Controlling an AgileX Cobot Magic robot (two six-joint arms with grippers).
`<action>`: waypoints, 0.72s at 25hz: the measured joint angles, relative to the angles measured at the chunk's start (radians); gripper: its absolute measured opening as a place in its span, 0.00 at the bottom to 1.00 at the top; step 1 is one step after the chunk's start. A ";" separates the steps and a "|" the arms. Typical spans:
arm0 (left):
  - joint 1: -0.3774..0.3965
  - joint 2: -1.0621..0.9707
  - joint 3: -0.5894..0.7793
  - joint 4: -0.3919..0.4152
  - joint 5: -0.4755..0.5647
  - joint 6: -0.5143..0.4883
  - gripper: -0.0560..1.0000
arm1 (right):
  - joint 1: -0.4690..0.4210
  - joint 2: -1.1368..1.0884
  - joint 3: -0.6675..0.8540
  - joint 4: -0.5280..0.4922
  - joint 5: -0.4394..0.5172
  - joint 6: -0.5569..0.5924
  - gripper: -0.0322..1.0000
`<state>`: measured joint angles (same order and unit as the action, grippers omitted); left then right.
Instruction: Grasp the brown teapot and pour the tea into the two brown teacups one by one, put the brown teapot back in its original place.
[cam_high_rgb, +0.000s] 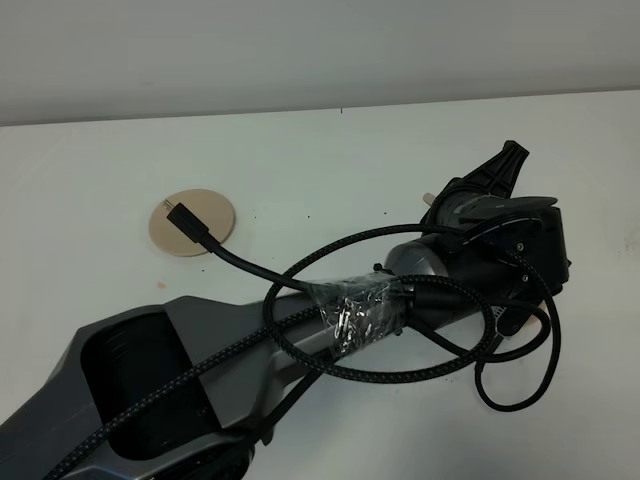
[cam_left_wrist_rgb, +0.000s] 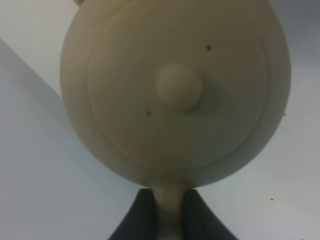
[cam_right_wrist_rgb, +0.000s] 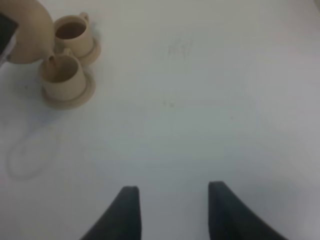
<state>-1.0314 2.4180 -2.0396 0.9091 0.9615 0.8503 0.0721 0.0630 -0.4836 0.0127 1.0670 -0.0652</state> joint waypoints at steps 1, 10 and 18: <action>0.000 0.000 0.000 0.001 0.000 0.001 0.17 | 0.000 0.000 0.000 0.000 0.000 0.000 0.35; -0.001 0.000 0.000 0.004 -0.004 0.006 0.17 | 0.000 0.000 0.000 0.000 0.000 0.000 0.35; -0.002 0.000 0.000 0.014 -0.005 0.006 0.17 | 0.000 0.000 0.000 0.000 0.000 0.000 0.35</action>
<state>-1.0331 2.4180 -2.0396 0.9234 0.9566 0.8559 0.0721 0.0630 -0.4836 0.0127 1.0670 -0.0652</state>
